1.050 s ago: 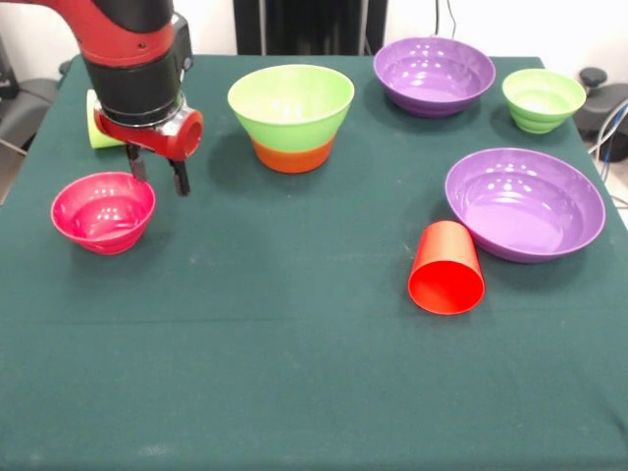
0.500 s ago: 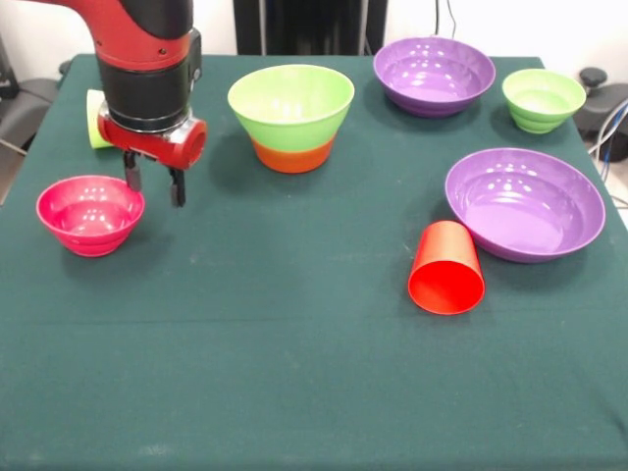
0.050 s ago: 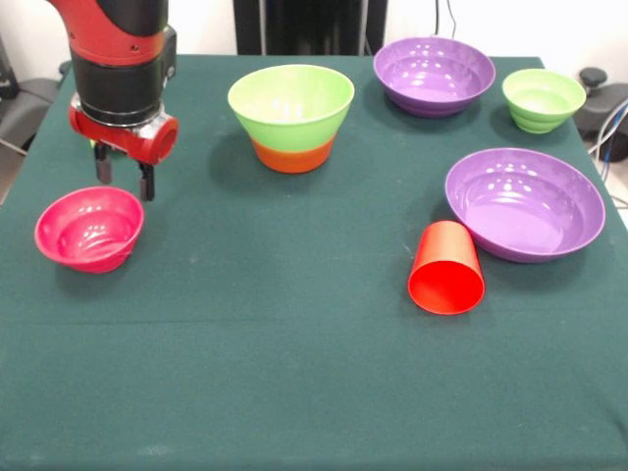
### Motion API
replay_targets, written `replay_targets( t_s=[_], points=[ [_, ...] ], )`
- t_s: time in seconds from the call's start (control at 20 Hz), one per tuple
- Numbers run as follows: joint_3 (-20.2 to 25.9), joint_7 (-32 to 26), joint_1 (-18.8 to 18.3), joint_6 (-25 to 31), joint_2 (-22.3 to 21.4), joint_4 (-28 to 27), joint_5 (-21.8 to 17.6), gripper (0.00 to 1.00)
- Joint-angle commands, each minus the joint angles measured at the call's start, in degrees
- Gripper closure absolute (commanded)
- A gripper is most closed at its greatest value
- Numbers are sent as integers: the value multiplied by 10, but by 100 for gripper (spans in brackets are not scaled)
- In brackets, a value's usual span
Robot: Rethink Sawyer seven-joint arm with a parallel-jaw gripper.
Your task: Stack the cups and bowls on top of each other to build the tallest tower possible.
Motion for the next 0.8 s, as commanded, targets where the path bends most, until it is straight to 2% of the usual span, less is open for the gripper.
replay_targets(
  t_s=[0.05,0.15,0.65,0.8],
  points=[
    [3,19,10,2,-47,10,17,0],
    [3,14,9,1,-53,11,18,0],
    [19,-8,5,21,-16,-50,30,0],
    [15,-6,5,21,-14,-54,33,0]
  ],
)
